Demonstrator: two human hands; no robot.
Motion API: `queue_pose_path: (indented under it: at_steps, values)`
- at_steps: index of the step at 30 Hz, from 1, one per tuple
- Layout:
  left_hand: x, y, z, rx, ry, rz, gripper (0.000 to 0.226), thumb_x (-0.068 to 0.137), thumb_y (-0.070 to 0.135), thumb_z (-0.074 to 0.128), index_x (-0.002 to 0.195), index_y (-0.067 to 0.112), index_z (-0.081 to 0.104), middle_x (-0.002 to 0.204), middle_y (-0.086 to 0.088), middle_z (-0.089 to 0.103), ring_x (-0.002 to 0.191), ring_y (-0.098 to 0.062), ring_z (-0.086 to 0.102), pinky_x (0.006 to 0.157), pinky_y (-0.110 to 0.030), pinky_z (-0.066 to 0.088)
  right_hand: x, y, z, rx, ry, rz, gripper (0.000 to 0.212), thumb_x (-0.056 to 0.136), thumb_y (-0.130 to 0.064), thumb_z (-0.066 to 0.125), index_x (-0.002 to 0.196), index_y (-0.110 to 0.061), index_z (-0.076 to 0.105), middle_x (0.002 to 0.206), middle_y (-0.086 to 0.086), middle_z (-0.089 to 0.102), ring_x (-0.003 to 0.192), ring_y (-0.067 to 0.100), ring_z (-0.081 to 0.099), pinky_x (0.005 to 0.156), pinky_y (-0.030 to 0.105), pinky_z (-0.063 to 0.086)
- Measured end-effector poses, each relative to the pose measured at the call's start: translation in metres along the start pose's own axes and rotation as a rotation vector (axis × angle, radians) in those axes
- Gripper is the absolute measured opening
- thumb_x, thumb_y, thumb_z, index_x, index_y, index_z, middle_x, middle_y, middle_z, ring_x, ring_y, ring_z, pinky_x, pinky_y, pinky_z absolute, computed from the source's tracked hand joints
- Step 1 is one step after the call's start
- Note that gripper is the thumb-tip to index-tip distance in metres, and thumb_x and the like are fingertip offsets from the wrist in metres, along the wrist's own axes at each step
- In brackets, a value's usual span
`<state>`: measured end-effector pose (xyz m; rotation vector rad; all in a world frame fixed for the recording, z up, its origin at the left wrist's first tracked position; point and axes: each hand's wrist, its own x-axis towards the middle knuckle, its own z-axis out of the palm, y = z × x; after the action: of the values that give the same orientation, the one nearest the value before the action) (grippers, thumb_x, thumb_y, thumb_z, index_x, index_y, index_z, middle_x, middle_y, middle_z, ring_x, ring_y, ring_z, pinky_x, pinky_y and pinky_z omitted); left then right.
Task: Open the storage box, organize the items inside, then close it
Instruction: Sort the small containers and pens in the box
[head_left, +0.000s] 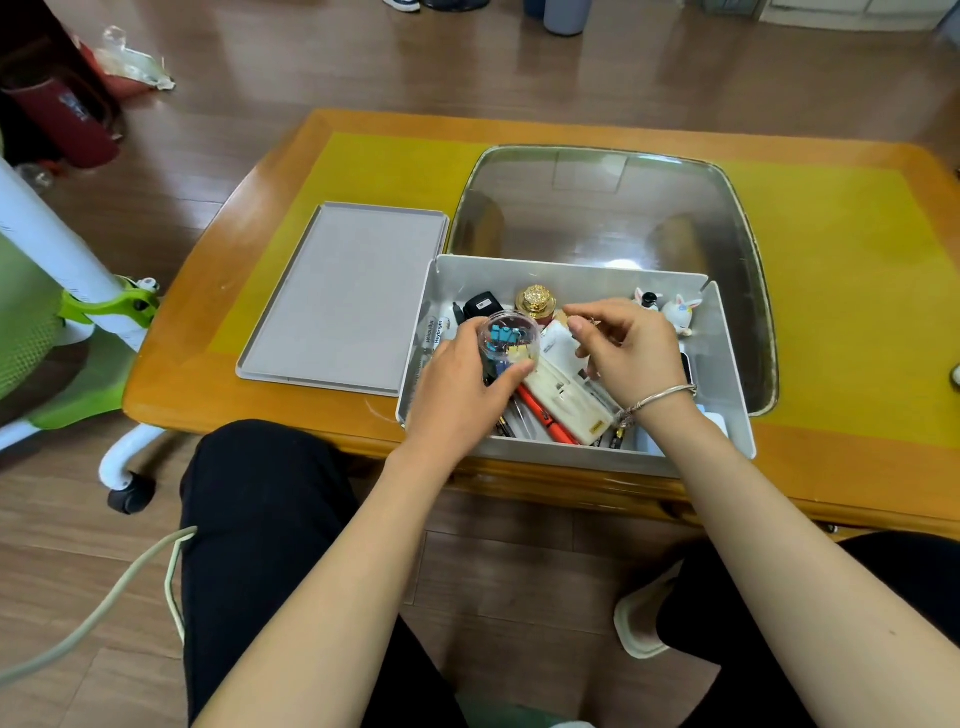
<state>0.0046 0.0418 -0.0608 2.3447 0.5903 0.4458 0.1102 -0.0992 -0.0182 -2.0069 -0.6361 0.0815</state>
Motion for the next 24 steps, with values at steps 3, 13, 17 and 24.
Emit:
queue_pose_path:
  at_steps: [3, 13, 17, 24]
  values:
    - [-0.002, 0.000, -0.001, 0.056, 0.055, 0.080, 0.066, 0.078, 0.048, 0.073, 0.131, 0.028, 0.040, 0.124, 0.005, 0.057, 0.115, -0.015, 0.050, 0.092, -0.032, 0.044, -0.003, -0.002, -0.002, 0.059, 0.001, -0.022, 0.017, 0.086, -0.008, 0.066, 0.099, -0.017, 0.071, 0.096, 0.004, 0.056, 0.063, 0.016, 0.064, 0.058, 0.020, 0.054]
    - [-0.002, 0.000, 0.000, 0.059, 0.038, 0.040, 0.067, 0.073, 0.063, 0.068, 0.126, 0.032, 0.041, 0.116, 0.006, 0.061, 0.107, -0.013, 0.055, 0.083, -0.030, 0.048, -0.005, -0.009, 0.003, 0.124, -0.048, -0.025, 0.008, 0.076, -0.012, 0.077, 0.082, -0.016, 0.073, 0.082, 0.000, 0.071, 0.074, 0.013, 0.066, 0.074, 0.035, 0.057]
    - [-0.002, 0.002, -0.001, 0.064, 0.025, 0.045, 0.068, 0.075, 0.063, 0.066, 0.130, 0.031, 0.043, 0.119, 0.005, 0.061, 0.109, -0.015, 0.054, 0.086, -0.033, 0.047, -0.006, -0.011, 0.006, 0.120, -0.071, -0.167, 0.011, 0.075, -0.008, 0.076, 0.081, -0.017, 0.073, 0.082, 0.002, 0.069, 0.075, 0.012, 0.065, 0.073, 0.027, 0.054]
    - [-0.006, 0.002, -0.004, 0.051, -0.004, 0.135, 0.062, 0.078, 0.056, 0.067, 0.131, 0.032, 0.043, 0.120, 0.006, 0.060, 0.112, -0.015, 0.052, 0.091, -0.034, 0.042, -0.005, -0.011, 0.013, -0.194, -0.206, -0.238, 0.007, 0.082, -0.020, 0.071, 0.086, -0.019, 0.077, 0.079, -0.006, 0.069, 0.075, 0.010, 0.053, 0.073, 0.005, 0.031]
